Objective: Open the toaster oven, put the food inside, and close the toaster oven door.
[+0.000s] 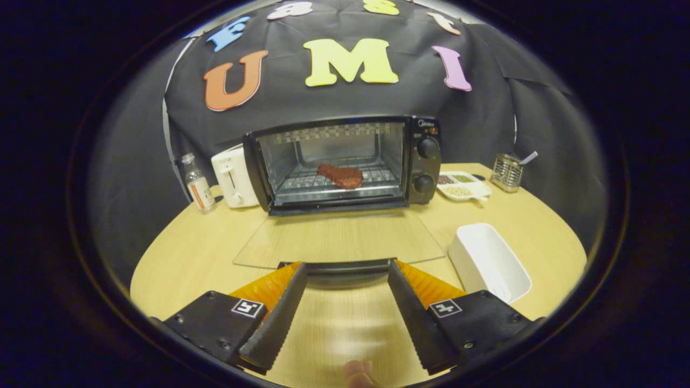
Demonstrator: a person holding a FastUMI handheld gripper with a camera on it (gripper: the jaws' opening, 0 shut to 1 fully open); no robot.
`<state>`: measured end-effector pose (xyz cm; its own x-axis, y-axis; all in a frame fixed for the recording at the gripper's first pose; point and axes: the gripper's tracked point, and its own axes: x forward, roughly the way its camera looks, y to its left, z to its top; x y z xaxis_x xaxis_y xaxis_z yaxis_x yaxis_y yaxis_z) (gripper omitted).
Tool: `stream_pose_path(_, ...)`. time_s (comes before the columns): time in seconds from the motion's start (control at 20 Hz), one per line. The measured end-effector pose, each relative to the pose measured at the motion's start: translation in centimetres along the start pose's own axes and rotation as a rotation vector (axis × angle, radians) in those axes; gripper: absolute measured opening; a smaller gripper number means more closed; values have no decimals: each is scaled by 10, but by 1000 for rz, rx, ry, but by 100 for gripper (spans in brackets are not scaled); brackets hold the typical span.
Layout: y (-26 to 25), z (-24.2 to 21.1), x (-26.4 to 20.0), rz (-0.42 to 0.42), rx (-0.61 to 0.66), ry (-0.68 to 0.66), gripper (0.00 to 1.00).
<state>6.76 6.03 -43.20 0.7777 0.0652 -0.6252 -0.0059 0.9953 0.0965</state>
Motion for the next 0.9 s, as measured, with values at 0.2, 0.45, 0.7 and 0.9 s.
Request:
stream_pose_path(0.2, 1, -26, 10, -21, -13, 76, 97)
stream_pose_path(0.45, -2, -32, 25, -44, -46, 106, 97)
stream_pose_path(0.7, -1, -28, 32, -40, -59, 94, 97)
stream_pose_path(0.9, 0, -28, 34, -50, -49, 98, 97)
